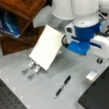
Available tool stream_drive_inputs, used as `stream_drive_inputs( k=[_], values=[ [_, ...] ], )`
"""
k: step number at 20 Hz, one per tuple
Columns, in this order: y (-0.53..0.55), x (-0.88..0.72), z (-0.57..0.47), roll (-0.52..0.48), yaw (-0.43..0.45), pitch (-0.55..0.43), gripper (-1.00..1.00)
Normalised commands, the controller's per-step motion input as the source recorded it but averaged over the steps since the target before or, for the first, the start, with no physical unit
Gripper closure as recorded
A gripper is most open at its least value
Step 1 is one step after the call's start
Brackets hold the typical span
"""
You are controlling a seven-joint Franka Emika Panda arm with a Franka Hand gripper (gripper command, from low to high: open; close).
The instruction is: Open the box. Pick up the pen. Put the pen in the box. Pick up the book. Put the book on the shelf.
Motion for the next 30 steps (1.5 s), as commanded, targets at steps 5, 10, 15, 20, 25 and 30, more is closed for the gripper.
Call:
stream_drive_inputs(
  k=[5, 10, 15, 20, 25, 30],
  values=[
    [0.08, 0.28, -0.03, 0.354, 0.036, 0.044, -1.0],
    [-0.04, 0.13, -0.04, 0.395, -0.01, 0.013, -1.0],
    [-0.08, 0.04, -0.17, 0.371, -0.009, 0.014, -1.0],
    [-0.08, -0.02, -0.24, 0.361, -0.028, 0.028, -1.0],
    [-0.04, -0.04, -0.2, 0.383, -0.085, 0.003, -1.0],
    [-0.03, -0.1, -0.16, 0.389, -0.086, -0.015, -1.0]
  ],
)
